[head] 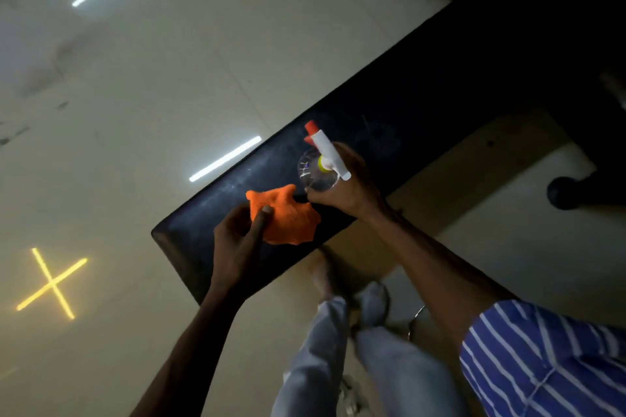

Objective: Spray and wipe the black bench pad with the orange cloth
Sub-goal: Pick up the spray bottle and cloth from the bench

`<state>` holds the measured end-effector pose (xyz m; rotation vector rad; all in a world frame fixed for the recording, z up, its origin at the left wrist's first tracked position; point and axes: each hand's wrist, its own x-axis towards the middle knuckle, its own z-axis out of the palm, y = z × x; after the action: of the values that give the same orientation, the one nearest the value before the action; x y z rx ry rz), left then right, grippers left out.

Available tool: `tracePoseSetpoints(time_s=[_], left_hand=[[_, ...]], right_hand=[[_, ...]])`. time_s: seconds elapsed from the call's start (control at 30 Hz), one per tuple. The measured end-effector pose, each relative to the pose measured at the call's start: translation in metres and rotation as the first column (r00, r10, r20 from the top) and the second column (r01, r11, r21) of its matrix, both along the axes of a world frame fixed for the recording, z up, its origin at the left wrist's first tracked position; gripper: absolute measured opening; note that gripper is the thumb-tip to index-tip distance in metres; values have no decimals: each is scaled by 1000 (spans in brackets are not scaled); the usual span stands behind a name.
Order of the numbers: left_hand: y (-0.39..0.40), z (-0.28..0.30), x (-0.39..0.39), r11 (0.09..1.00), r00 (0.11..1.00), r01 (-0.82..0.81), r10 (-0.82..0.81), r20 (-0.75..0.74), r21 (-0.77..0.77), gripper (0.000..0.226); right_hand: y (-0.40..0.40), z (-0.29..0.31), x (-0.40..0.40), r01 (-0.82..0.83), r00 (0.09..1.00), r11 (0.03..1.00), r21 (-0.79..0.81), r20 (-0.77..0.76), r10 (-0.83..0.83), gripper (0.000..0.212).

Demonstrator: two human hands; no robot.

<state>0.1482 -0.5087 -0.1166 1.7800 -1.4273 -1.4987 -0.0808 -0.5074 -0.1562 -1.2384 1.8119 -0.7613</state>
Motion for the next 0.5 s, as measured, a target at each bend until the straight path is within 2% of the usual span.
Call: tracePoseSetpoints(time_s=[0.17, 0.27, 0.4, 0.5], left_hand=[[4, 6, -17, 992, 991, 122, -122, -48, -15, 17], [21, 15, -33, 975, 974, 216, -218, -63, -48, 13], [51, 24, -51, 947, 943, 317, -320, -92, -49, 13], [85, 27, -65, 857, 856, 515, -514, -45, 0, 19]], right_hand=[[46, -2, -5, 290, 955, 953, 83, -89, -283, 66], [87, 5, -14, 420, 905, 907, 24, -93, -416, 77], [150, 26, -26, 560, 823, 825, -80, -62, -565, 71], [206, 47, -26, 653, 744, 745, -139, -73, -665, 68]])
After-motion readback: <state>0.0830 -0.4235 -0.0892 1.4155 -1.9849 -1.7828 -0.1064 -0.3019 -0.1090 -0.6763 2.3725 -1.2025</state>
